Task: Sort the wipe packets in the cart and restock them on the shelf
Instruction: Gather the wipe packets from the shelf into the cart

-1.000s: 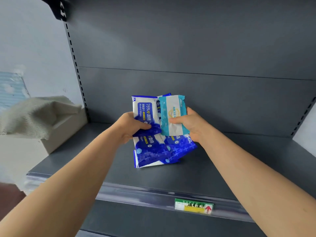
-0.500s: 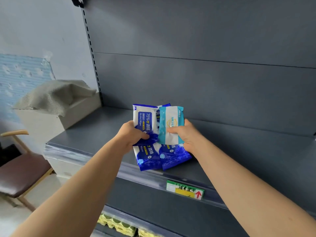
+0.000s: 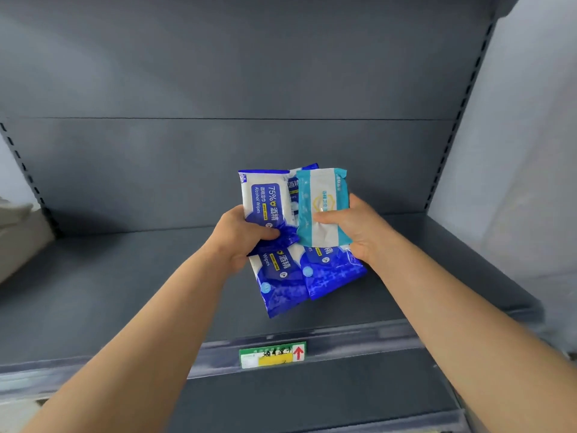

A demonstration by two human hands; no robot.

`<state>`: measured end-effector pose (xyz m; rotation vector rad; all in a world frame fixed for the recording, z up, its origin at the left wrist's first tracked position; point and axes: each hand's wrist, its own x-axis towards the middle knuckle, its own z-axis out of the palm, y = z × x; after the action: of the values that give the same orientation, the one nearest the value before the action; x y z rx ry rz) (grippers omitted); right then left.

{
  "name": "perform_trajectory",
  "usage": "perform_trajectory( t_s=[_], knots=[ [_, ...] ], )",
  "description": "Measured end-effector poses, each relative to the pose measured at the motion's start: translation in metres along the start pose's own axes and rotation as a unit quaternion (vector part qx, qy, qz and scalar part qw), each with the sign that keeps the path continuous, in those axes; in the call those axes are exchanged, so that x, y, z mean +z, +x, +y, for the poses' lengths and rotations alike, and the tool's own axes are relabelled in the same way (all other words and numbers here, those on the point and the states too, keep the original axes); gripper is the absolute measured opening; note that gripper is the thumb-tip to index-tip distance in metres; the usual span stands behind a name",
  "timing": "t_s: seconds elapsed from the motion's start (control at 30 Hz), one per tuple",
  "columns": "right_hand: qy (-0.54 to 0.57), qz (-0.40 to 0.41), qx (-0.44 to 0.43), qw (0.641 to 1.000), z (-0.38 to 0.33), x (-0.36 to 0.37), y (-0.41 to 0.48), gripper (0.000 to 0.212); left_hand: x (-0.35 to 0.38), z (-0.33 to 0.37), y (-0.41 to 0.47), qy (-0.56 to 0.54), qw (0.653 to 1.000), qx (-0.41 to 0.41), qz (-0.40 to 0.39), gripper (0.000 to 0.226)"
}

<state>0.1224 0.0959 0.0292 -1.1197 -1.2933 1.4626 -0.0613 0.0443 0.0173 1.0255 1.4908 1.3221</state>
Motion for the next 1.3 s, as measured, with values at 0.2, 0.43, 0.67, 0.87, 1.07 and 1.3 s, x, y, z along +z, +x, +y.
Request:
perform_trajectory(
  t_s=[0.2,0.43,0.67,0.87,1.07,1.3],
  knots=[
    [0.015,0.109,-0.006,0.994,-0.009,-0.107,-0.036,0.045,0.113,0.007,0.003,-0.008,0.992,0.001,-0.126,0.041],
    [0.024,0.204,-0.009,0.979,-0.008,-0.265,-0.080,0.046,0.283,0.011,-0.013,0.007,0.972,0.002,-0.234,0.040],
    [0.009,0.250,0.013,0.968,-0.005,-0.456,-0.110,0.045,0.482,0.003,-0.039,0.017,0.964,-0.023,-0.264,0.046],
    [0.013,0.252,0.070,0.965,0.028,-0.589,-0.097,0.050,0.613,-0.036,-0.039,0.021,0.965,-0.071,-0.253,0.042],
    [0.022,0.239,0.139,0.961,0.093,-0.681,-0.042,0.050,0.704,-0.098,0.001,0.039,0.964,-0.114,-0.239,0.043],
    [0.026,0.211,0.186,0.959,0.186,-0.756,0.050,0.053,0.775,-0.190,0.080,0.065,0.961,-0.171,-0.207,0.050]
  ],
)
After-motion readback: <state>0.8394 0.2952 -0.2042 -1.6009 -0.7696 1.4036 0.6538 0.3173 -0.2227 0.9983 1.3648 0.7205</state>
